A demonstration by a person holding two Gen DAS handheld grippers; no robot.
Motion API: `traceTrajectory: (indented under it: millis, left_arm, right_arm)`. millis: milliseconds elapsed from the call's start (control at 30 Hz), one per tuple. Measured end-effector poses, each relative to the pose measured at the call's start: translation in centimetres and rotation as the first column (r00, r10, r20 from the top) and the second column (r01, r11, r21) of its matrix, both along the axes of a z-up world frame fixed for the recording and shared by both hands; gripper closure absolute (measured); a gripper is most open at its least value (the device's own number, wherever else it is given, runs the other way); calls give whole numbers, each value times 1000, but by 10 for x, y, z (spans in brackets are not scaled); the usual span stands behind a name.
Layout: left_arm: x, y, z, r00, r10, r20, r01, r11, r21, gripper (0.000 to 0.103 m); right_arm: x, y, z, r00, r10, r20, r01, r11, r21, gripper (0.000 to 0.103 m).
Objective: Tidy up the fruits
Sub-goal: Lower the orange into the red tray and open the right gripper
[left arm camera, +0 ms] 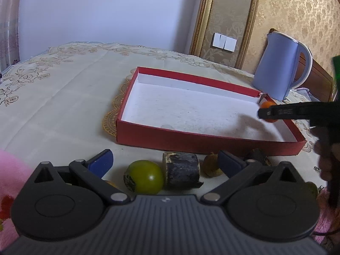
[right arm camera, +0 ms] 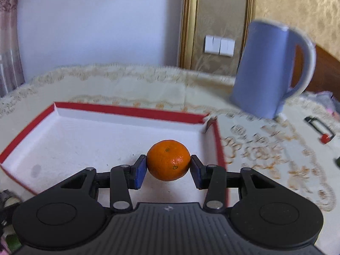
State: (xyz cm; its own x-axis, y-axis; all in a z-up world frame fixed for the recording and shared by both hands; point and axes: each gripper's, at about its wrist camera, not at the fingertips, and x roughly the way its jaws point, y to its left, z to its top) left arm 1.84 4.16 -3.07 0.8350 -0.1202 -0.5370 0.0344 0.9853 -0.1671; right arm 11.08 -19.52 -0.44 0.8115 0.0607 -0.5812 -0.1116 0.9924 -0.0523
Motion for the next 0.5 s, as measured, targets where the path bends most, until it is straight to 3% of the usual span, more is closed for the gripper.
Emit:
traceTrajectory:
  millis: [333, 500]
  left_arm:
    - [1, -2, -1, 1000, -18, 2, 18, 1000, -5, 0]
    - [2, -1, -1, 1000, -22, -12, 22, 1000, -6, 0]
  right_arm:
    - [18, -8, -12, 996, -23, -91, 29, 998, 63, 56]
    - [10, -18, -2, 996, -14, -87, 24, 993, 113, 46]
